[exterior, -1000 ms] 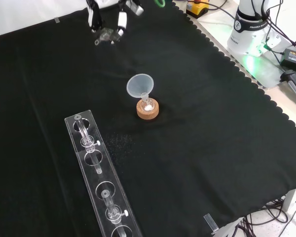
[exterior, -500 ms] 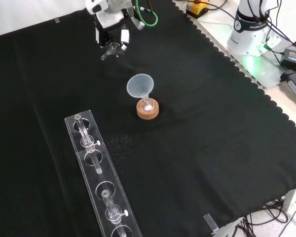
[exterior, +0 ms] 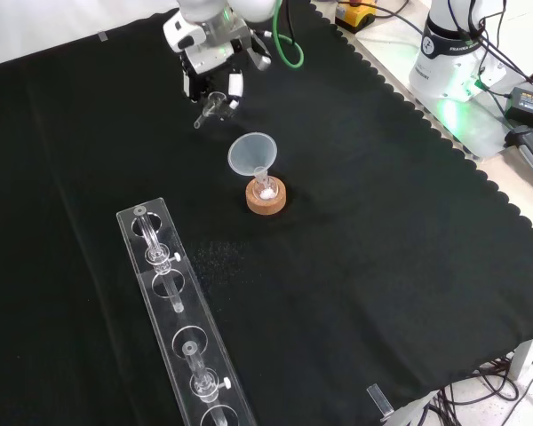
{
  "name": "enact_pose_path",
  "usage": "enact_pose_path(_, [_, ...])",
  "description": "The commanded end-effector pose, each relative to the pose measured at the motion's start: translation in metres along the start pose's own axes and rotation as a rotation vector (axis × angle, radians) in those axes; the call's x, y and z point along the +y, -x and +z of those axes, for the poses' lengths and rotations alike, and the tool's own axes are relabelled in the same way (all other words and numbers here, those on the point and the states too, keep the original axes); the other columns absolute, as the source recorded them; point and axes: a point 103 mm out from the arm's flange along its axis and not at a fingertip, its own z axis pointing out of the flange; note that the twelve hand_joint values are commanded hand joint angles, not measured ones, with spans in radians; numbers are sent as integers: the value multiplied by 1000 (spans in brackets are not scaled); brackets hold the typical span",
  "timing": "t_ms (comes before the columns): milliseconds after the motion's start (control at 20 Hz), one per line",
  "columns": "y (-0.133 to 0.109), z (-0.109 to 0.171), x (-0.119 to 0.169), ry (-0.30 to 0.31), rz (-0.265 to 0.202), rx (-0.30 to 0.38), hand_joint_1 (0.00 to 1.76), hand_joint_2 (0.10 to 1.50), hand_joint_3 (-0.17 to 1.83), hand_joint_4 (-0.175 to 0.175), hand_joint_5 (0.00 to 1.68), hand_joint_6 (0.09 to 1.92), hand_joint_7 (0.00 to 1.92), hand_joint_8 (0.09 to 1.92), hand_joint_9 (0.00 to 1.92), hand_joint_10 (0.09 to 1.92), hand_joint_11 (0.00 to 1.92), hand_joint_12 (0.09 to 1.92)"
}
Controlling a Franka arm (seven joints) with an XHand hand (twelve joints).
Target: Put the weighing funnel back on the table.
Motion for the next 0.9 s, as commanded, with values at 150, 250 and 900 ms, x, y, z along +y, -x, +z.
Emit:
enact_pose_path(150, [-2, 26, -7, -18, 27, -3, 1213, 520, 864, -175, 1361, 612, 1708, 391, 1751, 87, 1630, 625])
enact_pose_path(250, [2, 30, -8, -20, 40, -7, 1213, 520, 864, -175, 1361, 612, 1709, 390, 1751, 87, 1630, 625])
enact_pose_path(900, [98, 49, -15, -6, 103, 81, 1213, 520, 864, -175, 1362, 611, 1709, 388, 1751, 87, 1629, 625])
